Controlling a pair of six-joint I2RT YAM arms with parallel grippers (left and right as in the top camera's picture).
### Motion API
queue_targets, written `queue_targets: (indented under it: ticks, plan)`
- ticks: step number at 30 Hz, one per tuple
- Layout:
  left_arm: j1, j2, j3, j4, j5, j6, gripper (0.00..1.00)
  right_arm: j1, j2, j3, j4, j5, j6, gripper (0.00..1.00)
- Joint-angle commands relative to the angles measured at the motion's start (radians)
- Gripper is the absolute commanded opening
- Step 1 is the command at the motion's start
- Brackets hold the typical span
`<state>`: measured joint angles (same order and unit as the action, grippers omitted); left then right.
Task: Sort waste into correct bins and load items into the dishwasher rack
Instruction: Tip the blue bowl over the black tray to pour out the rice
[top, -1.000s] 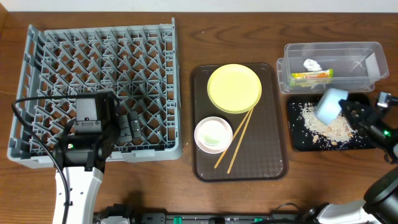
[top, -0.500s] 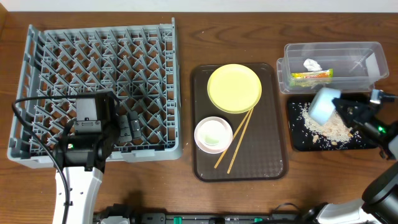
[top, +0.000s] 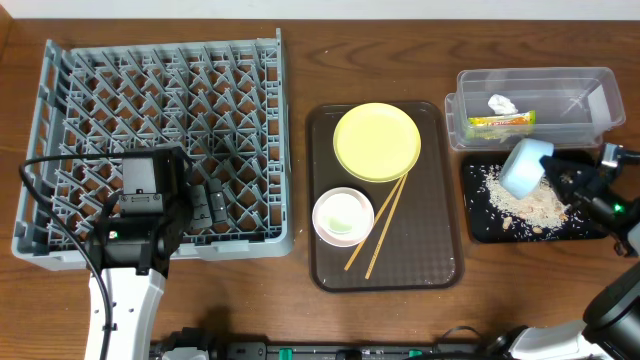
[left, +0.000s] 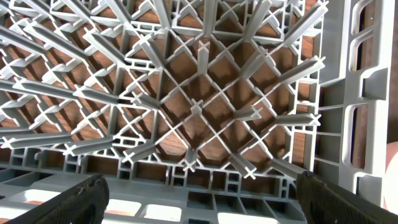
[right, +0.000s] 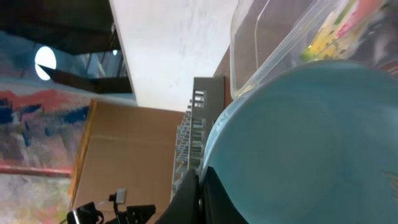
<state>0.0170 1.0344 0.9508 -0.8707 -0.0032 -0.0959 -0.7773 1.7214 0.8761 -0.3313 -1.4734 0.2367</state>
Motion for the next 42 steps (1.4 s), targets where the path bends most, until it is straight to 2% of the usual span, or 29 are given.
queue_targets:
  ticks: [1, 8, 10, 12, 15, 18, 42]
  plan:
    - [0.004, 0.004, 0.021, 0.002, -0.005, 0.009, 0.98, -0.011, 0.003, 0.019, 0.003, -0.042, 0.024, 0.01]
    - [0.004, 0.004, 0.021, 0.004, -0.005, 0.009, 0.98, -0.012, 0.003, 0.019, 0.001, 0.004, 0.037, 0.01]
    - [0.004, 0.004, 0.021, 0.006, -0.005, 0.009, 0.98, -0.011, 0.003, 0.019, 0.031, -0.088, -0.037, 0.01]
    - [0.004, 0.004, 0.021, 0.009, -0.005, 0.009, 0.98, -0.007, 0.001, 0.019, 0.031, -0.085, -0.078, 0.01]
    - [0.004, 0.003, 0.021, 0.012, -0.005, 0.009, 0.98, -0.013, 0.001, 0.019, -0.009, 0.082, 0.054, 0.01]
    - [0.004, 0.003, 0.021, 0.011, -0.005, 0.009, 0.98, -0.01, 0.001, 0.019, 0.023, 0.001, -0.017, 0.01]
    - [0.004, 0.004, 0.021, 0.013, -0.005, 0.009, 0.98, 0.001, 0.001, 0.019, 0.024, -0.002, -0.009, 0.01]
